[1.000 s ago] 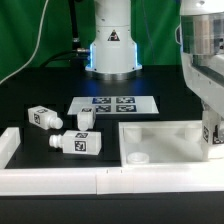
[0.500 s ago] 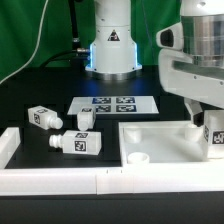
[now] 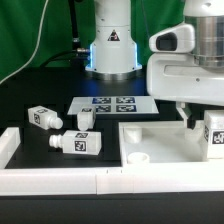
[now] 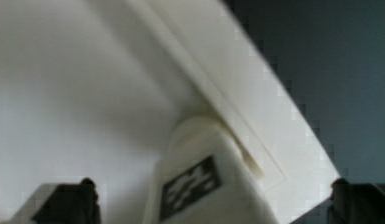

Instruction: Assemble one leg

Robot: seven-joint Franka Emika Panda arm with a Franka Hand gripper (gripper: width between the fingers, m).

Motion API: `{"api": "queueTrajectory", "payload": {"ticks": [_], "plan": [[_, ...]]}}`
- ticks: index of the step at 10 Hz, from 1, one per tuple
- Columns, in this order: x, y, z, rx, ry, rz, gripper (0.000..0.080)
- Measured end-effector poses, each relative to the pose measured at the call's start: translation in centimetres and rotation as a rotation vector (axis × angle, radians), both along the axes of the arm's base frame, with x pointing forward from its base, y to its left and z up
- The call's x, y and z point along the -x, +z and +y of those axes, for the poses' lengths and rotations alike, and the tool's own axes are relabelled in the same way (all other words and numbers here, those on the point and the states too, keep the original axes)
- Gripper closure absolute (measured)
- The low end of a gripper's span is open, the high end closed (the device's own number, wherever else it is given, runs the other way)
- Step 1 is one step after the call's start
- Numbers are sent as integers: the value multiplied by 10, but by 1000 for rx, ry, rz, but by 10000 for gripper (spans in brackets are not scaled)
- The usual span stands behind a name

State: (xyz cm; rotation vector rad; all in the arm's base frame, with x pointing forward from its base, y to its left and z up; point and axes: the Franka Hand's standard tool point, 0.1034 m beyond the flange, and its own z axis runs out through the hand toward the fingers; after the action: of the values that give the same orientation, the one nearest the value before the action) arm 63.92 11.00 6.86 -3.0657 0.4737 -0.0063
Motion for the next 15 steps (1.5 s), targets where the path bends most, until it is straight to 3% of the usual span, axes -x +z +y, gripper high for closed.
{"api": "queueTrajectory", "payload": {"ticks": [1, 2, 4, 8, 10, 12, 15], "plan": [[-5, 0, 0, 17, 181, -46, 150], [-4, -1, 0, 12, 101, -39, 186], [-4, -1, 0, 12, 68, -38, 500], [-3, -2, -1, 3, -315, -24, 515], [-2, -2, -1, -3, -701, -6, 515], [-3, -2, 1, -82, -1141, 41, 515], [-3, -3, 1, -96, -1250, 54, 515]]}}
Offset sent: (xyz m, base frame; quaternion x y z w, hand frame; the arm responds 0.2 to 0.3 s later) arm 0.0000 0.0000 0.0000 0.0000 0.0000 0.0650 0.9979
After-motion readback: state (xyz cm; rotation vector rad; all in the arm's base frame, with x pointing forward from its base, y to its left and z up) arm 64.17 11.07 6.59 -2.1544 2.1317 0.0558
